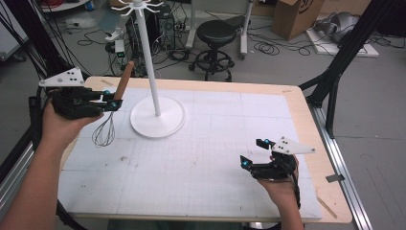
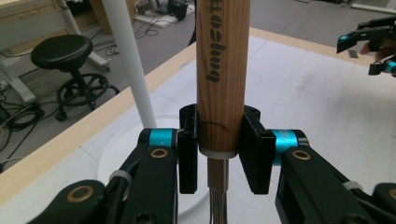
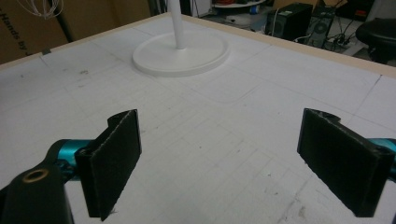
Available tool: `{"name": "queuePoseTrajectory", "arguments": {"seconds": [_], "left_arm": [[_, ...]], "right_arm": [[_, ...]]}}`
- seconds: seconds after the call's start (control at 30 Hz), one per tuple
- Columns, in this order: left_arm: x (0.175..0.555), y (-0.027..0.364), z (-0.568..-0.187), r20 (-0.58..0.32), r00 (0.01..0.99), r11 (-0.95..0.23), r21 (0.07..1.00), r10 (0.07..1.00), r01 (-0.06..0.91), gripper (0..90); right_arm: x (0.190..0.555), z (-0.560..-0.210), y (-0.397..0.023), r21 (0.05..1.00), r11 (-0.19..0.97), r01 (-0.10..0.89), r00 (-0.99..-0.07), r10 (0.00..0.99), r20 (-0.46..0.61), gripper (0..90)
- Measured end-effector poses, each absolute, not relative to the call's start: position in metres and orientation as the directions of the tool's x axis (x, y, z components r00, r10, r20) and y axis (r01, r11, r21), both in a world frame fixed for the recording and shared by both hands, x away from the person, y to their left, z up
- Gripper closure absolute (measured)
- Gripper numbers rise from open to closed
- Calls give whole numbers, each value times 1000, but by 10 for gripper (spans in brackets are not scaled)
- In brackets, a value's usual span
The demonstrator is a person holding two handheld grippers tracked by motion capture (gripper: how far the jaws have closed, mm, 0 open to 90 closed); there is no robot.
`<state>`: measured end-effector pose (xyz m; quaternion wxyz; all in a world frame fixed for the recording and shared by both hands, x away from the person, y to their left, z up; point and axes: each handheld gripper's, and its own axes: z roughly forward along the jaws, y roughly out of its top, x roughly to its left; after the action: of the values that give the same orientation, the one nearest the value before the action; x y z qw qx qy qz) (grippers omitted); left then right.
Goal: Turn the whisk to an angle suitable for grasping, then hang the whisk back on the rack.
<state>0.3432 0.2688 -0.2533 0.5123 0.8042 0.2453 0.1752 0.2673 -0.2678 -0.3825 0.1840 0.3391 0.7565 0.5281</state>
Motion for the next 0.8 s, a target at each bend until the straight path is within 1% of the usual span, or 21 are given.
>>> {"name": "queuePoseTrajectory", "arguments": {"seconds": [0.13, 0.33, 0.57, 0.8], "left_arm": [[346, 271, -252, 16, 815, -332, 918, 579, 217, 707], [347, 274, -245, 20, 808, -314, 927, 589, 206, 707], [348, 285, -219, 32, 778, -261, 950, 628, 171, 707], [357, 288, -201, 43, 764, -253, 954, 644, 159, 707]], "right_arm": [[267, -381, -271, 929, 199, 311, -698, 712, 81, 124], [266, -382, -270, 927, 204, 315, -699, 711, 81, 124], [265, -381, -270, 929, 215, 302, -704, 707, 66, 124], [266, -384, -271, 924, 220, 314, -703, 707, 70, 124]]}}
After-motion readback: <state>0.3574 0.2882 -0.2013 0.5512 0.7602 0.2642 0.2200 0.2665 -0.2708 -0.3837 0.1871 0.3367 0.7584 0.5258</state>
